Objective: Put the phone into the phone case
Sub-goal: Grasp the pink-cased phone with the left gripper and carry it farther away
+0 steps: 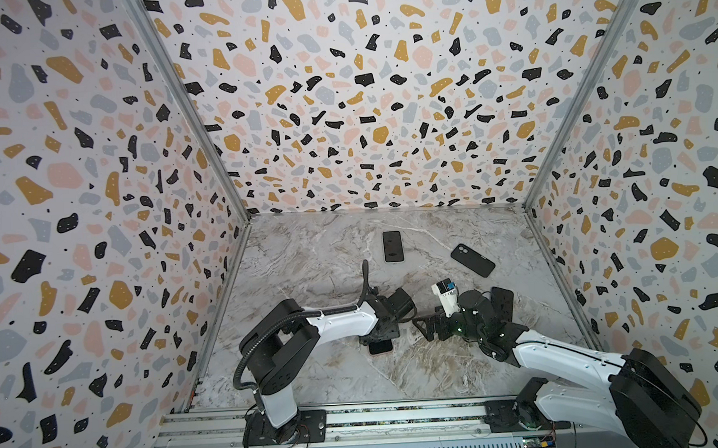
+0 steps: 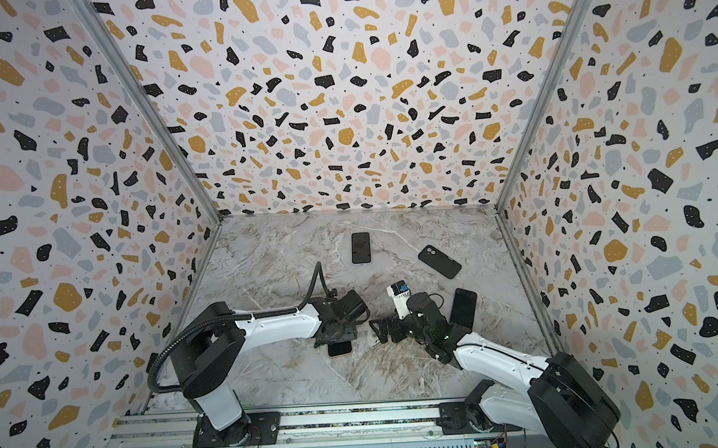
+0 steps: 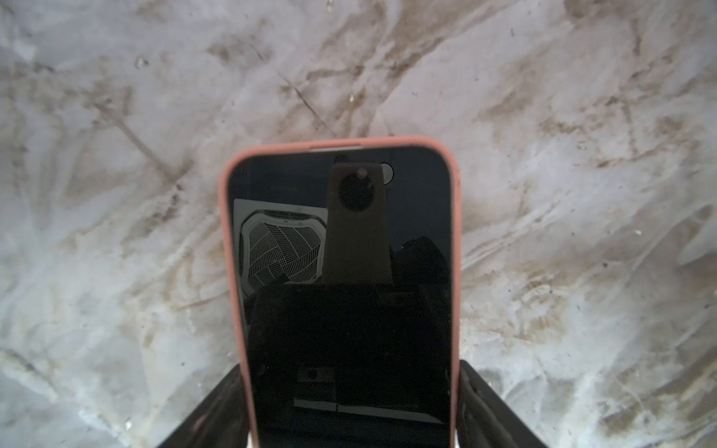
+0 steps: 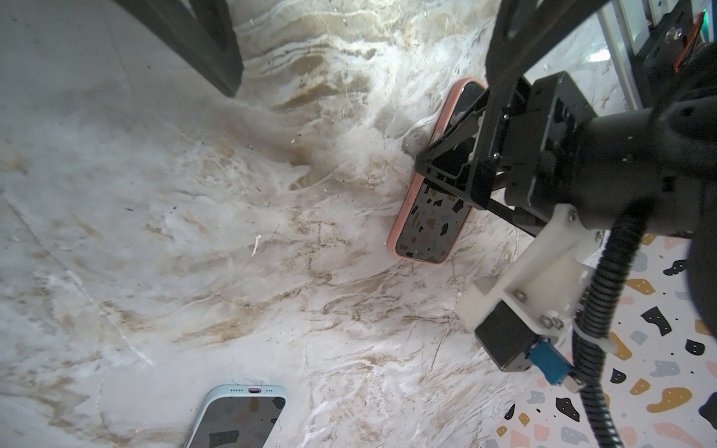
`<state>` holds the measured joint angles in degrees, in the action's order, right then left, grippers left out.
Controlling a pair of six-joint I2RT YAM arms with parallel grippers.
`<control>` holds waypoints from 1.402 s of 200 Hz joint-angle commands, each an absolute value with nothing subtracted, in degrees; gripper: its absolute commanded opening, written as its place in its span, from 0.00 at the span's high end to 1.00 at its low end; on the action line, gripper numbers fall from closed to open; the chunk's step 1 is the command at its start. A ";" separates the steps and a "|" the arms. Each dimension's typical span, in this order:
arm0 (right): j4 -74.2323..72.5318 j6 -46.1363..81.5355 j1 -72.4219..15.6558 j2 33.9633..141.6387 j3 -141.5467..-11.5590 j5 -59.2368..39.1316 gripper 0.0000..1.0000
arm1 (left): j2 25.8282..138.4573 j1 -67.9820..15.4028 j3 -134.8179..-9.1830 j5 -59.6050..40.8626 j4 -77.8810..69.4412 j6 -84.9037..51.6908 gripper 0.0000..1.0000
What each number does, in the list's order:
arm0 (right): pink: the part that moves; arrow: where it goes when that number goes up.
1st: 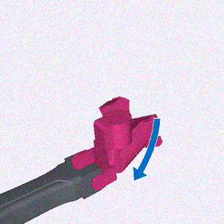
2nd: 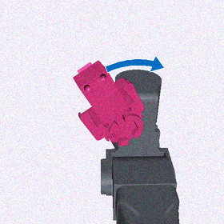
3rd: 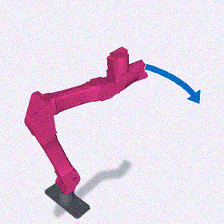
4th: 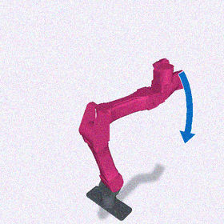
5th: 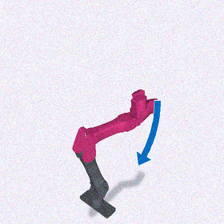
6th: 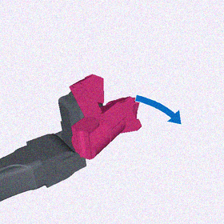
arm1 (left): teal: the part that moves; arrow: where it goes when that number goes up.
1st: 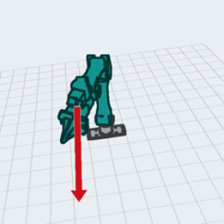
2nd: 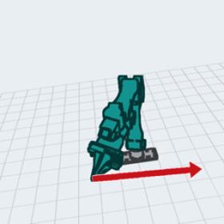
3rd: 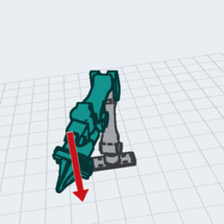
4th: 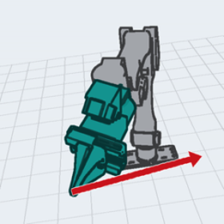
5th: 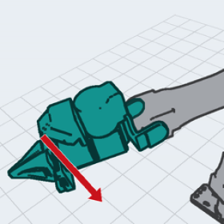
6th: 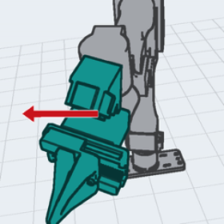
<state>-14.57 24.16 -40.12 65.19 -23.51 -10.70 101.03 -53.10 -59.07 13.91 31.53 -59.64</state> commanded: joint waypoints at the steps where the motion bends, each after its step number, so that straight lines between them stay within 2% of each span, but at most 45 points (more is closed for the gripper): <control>1: -14.15 24.95 -39.93 64.28 -23.29 -10.03 0.01 | 99.89 -53.29 -57.61 14.21 31.34 -58.39 0.32; 58: -11.33 24.10 -39.93 63.42 -24.52 -7.95 0.01 | 98.79 -51.81 -60.76 17.97 34.21 -54.25 0.33; 100: -10.86 24.02 -39.40 64.66 -25.94 -7.10 0.01 | 100.54 -46.26 -66.97 17.87 37.95 -46.60 0.33; 143: -11.24 23.54 -38.70 68.32 -30.51 -7.15 0.01 | 106.63 -41.81 -80.12 18.25 45.37 -39.13 0.33; 224: -17.43 18.50 -34.96 83.92 -46.10 -3.82 0.01 | 120.53 -35.43 -106.70 19.84 53.14 -29.19 0.33; 249: -20.84 14.05 -34.56 88.51 -49.29 1.10 0.01 | 126.44 -33.28 -114.47 18.63 55.28 -27.15 0.34; 280: -29.03 7.08 -33.72 94.03 -50.79 2.81 0.01 | 133.16 -31.44 -124.25 18.62 57.19 -25.54 0.34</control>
<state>-22.26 13.72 -34.26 91.48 -48.53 -0.10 129.75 -32.82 -118.08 17.69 54.22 -28.62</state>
